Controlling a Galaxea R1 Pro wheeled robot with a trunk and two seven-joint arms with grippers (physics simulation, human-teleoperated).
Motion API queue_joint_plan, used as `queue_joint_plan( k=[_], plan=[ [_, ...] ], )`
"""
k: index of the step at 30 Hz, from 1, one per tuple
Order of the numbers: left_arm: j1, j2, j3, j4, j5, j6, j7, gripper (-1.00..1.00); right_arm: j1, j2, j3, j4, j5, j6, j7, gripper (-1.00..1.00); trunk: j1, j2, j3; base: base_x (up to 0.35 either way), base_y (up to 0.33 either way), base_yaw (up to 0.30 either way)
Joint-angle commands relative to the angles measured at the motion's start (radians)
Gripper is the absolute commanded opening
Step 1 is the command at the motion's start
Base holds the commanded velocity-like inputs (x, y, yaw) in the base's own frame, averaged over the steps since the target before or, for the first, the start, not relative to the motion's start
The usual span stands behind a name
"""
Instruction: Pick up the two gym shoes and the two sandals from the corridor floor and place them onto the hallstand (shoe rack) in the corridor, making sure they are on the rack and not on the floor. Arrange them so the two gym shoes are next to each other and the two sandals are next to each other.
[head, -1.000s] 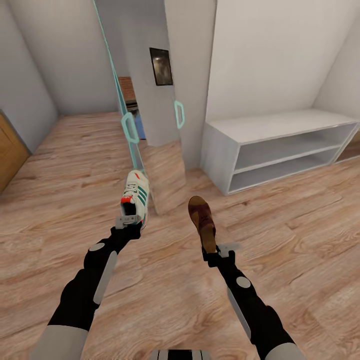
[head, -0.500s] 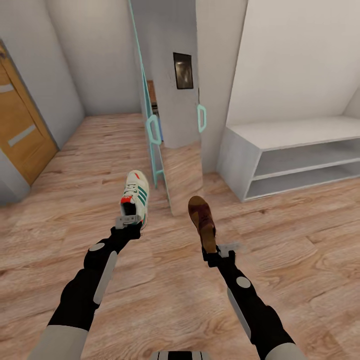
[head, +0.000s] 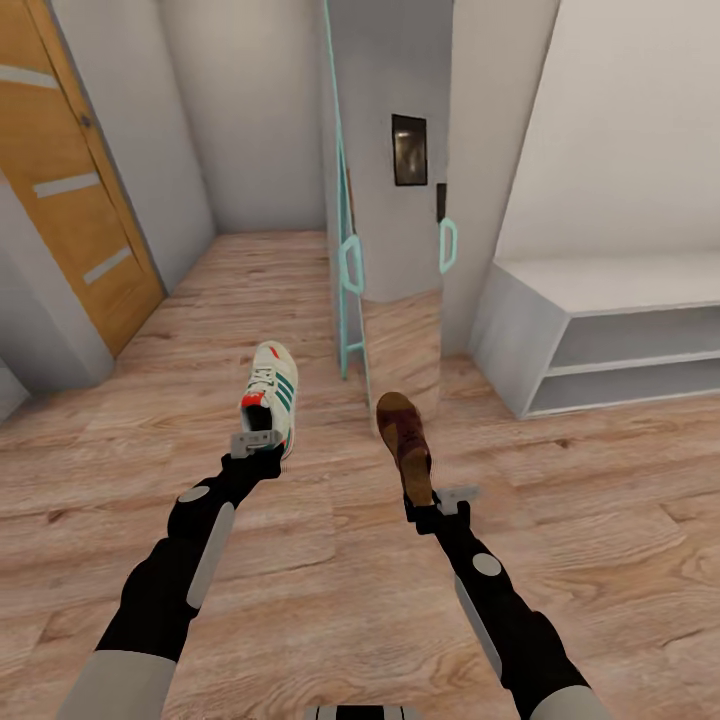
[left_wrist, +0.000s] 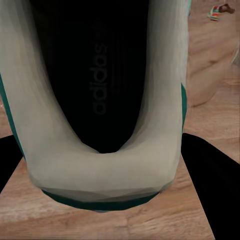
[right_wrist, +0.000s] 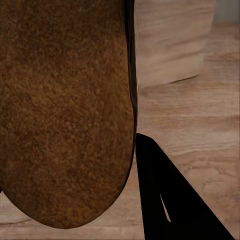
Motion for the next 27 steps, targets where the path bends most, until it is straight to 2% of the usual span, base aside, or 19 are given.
queue_joint_plan(
  k=[1, 8, 16, 27],
  plan=[
    [-0.001, 0.000, 0.001, -0.001, 0.007, 0.005, -0.001, -1.00, 0.000, 0.000, 0.001, -0.002, -0.003, 0.004, -0.003, -1.00, 0.000, 0.000, 0.000, 0.000, 0.000, 0.238],
    [-0.001, 0.000, 0.001, 0.000, 0.007, 0.005, -0.001, -1.00, 0.000, 0.000, 0.001, -0.002, -0.003, 0.004, -0.003, -1.00, 0.000, 0.000, 0.008, 0.000, 0.104, 0.238],
    [-0.001, 0.000, 0.001, 0.001, 0.007, 0.005, -0.001, -1.00, 0.000, 0.000, 0.001, -0.002, -0.003, 0.004, -0.003, -1.00, 0.000, 0.000, 0.017, 0.012, 0.300, 0.238],
    [-0.001, 0.000, 0.001, 0.001, 0.008, 0.005, -0.001, -1.00, 0.000, 0.000, 0.001, -0.003, -0.003, 0.004, -0.003, -1.00, 0.000, 0.000, 0.029, 0.137, 0.313, 0.238]
  ],
)
